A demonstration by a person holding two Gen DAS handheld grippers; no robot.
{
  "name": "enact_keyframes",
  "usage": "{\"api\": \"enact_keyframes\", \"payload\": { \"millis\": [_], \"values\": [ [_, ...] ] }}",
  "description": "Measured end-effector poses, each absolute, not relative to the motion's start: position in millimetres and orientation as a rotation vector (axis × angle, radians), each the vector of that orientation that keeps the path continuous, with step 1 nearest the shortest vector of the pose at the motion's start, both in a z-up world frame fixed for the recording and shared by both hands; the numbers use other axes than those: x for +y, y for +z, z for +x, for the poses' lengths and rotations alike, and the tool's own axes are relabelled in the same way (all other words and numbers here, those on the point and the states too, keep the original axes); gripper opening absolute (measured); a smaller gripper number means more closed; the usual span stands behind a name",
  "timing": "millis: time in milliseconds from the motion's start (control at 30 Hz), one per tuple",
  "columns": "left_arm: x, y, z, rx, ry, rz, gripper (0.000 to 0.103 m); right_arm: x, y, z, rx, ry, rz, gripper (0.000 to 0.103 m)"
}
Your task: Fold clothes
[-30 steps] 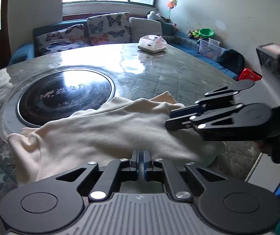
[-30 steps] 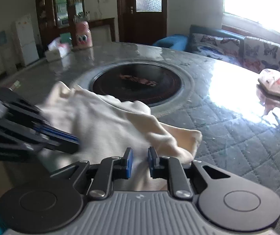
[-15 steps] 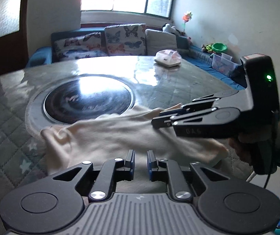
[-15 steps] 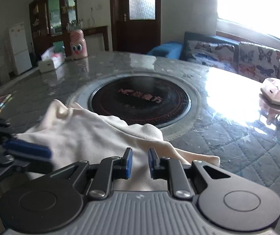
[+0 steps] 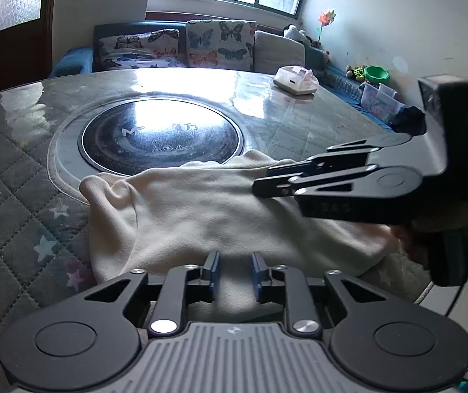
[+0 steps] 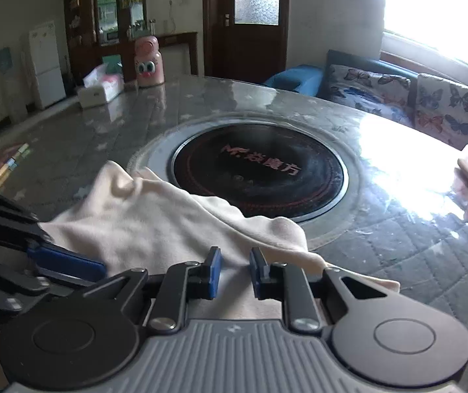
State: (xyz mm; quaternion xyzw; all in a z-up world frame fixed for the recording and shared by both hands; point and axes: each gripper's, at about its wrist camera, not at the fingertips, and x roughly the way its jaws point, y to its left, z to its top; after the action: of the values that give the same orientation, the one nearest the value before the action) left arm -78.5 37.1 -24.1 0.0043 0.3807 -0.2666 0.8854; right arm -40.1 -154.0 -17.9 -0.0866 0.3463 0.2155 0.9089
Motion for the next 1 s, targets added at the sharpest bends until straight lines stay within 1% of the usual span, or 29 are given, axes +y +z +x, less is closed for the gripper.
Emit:
{"api": "enact_keyframes", "payload": {
  "millis": [67,133,300,533,767,933,1000],
  "values": [
    [40.1,-19.1,-81.3,0.773,-0.545,0.006,0.046,-152.9,-17.5,-41.8,0.704,0.437,-0.197,0.019],
    [44.5,-13.2,-85.0,0.748,-0.529,0.004,0.049,-152.9,-13.0,-47.3,0.687,0.442,-0.203,0.019],
    [62.2,-14.0,-86.6,0.753,-0.487,-0.024,0.048,-153.0,-1.5,-73.2,0.651,0.517,-0.209,0.019],
    [74.1,-24.1,-86.7,0.779,-0.469,-0.026,0.047,-148.8,-20.4,-88.6,0.679,0.543,-0.245,0.019],
    [90.5,-15.4,-90.3,0.75,-0.437,-0.036,0.047,-135.0,-5.0,-104.9,0.639,0.634,-0.295,0.019],
    [100.4,-22.5,-91.9,0.775,-0.409,-0.029,0.047,-125.8,-18.3,-106.7,0.678,0.652,-0.335,0.019],
    [105.5,-20.9,-95.0,0.768,-0.407,-0.036,0.048,-124.3,-15.0,-109.9,0.667,0.659,-0.355,0.019]
  ]
}}
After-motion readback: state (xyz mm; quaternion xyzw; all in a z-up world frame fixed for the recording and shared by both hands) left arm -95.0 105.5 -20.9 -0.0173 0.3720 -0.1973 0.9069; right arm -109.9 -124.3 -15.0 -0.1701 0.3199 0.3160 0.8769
